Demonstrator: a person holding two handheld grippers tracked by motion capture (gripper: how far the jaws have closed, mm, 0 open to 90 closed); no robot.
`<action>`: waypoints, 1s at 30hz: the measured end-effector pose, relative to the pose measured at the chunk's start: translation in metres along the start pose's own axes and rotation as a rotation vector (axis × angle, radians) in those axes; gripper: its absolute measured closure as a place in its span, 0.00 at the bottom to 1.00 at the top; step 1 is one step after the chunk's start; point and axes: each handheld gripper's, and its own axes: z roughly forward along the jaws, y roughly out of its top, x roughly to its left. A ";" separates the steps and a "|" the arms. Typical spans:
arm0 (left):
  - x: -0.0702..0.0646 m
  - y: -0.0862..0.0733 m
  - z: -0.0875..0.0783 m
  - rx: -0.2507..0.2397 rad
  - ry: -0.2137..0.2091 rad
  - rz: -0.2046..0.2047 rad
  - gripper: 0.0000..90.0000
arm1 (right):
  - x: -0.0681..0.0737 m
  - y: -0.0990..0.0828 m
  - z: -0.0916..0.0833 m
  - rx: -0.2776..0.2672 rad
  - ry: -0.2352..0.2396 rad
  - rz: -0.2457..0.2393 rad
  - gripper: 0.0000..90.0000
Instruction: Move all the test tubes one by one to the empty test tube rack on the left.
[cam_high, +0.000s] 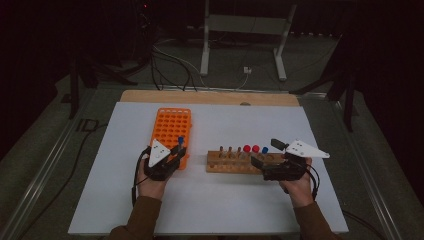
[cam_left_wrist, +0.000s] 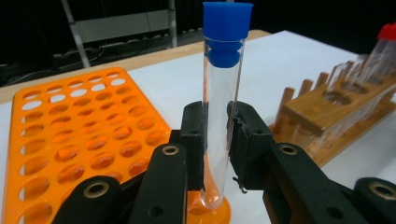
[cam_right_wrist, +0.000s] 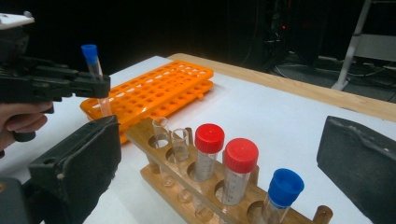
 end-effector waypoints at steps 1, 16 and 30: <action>0.000 -0.001 0.001 0.003 0.005 -0.002 0.85 | 0.000 0.000 0.000 -0.001 0.001 -0.002 0.00; 0.001 -0.017 0.009 0.105 0.035 0.021 0.86 | -0.001 0.000 -0.001 -0.002 0.001 -0.003 0.00; 0.001 -0.022 0.012 0.153 0.033 0.019 0.86 | -0.002 0.000 -0.001 0.000 0.002 -0.001 0.00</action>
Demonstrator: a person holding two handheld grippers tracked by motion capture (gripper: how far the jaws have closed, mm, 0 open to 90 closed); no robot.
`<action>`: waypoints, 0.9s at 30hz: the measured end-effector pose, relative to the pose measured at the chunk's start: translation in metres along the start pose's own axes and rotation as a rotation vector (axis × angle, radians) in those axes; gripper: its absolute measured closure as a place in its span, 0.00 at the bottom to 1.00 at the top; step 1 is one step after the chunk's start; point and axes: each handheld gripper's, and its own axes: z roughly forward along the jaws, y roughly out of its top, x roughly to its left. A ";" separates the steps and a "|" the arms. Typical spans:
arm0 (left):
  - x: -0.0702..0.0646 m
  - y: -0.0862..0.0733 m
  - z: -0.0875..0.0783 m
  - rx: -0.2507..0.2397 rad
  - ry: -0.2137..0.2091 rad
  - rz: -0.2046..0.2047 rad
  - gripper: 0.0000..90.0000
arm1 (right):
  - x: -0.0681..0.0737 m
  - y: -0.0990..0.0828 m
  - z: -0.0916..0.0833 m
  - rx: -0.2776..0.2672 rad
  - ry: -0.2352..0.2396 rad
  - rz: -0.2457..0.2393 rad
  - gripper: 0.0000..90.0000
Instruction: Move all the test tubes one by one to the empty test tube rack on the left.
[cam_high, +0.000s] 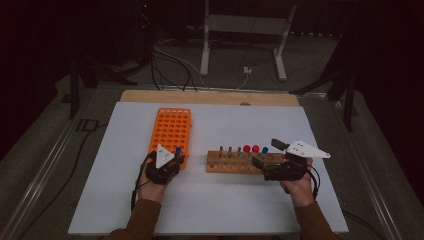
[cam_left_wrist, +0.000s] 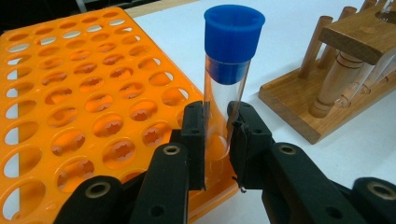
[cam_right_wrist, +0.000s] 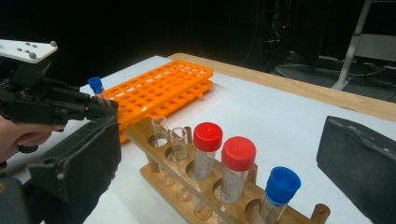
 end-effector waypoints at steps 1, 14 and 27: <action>0.000 0.000 0.000 0.000 0.000 -0.001 0.86 | 0.000 0.000 0.000 -0.001 -0.001 0.002 0.00; 0.012 0.002 -0.013 -0.076 -0.052 -0.112 0.54 | -0.004 0.000 -0.001 0.004 -0.025 0.009 0.00; 0.016 0.009 -0.031 -0.161 -0.061 -0.156 0.18 | -0.013 -0.007 0.002 0.058 -0.062 0.017 0.03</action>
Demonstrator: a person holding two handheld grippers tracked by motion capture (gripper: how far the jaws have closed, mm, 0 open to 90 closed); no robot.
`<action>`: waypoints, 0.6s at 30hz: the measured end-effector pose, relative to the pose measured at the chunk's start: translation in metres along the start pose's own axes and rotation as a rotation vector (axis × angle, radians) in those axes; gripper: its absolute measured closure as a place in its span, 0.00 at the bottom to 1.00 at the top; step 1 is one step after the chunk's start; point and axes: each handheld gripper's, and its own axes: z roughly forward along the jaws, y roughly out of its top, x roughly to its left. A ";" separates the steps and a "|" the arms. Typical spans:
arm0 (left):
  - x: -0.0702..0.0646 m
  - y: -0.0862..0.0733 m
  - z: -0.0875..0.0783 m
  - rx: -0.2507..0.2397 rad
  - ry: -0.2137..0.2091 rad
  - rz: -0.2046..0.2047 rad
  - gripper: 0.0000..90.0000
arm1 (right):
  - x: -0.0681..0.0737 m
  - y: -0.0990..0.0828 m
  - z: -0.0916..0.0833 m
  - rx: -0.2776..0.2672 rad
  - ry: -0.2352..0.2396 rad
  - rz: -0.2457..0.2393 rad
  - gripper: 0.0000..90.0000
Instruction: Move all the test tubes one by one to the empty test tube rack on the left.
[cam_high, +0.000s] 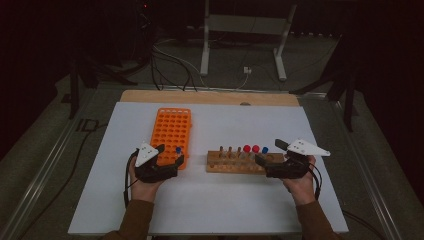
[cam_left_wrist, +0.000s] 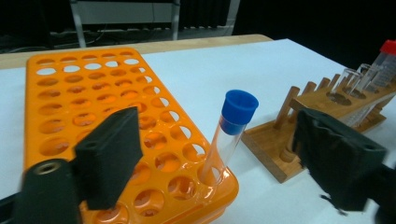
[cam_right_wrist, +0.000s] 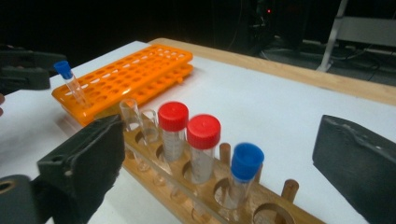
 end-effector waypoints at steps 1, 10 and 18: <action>0.000 0.001 -0.001 -0.004 0.004 0.000 0.16 | -0.001 -0.001 0.001 0.006 0.001 0.002 0.03; 0.000 0.006 -0.007 -0.026 0.001 -0.012 0.01 | -0.010 -0.010 0.004 0.057 -0.043 0.003 0.23; 0.000 0.006 -0.006 -0.025 0.007 -0.014 0.01 | -0.011 -0.018 0.010 0.098 -0.046 -0.044 0.54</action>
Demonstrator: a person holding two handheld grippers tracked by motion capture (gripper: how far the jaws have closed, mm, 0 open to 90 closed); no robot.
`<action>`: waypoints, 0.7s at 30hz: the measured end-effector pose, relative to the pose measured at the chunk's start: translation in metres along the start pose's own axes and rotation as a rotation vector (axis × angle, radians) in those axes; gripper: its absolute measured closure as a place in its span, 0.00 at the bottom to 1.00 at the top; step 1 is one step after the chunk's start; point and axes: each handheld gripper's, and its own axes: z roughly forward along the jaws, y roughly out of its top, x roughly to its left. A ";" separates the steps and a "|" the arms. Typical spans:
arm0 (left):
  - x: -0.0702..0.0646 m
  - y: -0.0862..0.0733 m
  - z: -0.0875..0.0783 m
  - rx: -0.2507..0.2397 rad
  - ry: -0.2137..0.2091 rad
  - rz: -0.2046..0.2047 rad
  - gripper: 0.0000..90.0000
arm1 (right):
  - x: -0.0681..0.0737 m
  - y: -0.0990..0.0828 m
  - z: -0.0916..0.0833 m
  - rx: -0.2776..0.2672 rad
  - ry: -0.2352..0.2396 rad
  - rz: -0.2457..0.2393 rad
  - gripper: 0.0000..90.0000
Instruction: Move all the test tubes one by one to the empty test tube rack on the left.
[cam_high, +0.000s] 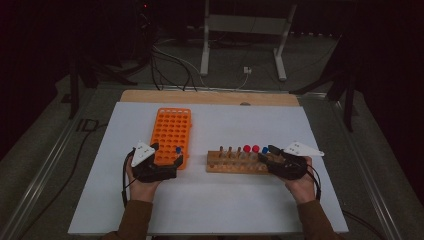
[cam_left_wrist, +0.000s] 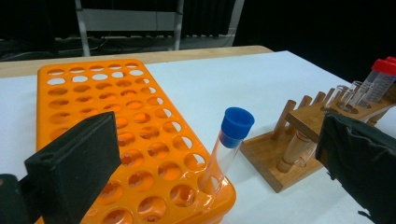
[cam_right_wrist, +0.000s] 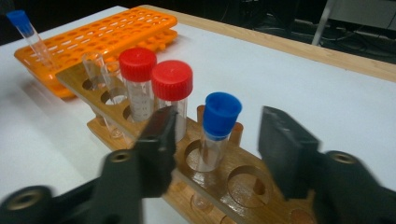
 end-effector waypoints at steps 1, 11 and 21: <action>0.000 0.000 0.000 -0.001 0.000 0.000 0.01 | 0.001 -0.001 0.001 -0.001 -0.002 -0.006 0.58; -0.002 -0.001 0.003 0.007 -0.007 0.008 0.01 | 0.002 -0.004 0.006 -0.005 -0.013 -0.030 0.77; -0.002 -0.002 0.003 0.009 -0.005 0.010 0.01 | 0.006 -0.008 0.009 -0.008 -0.004 -0.052 0.83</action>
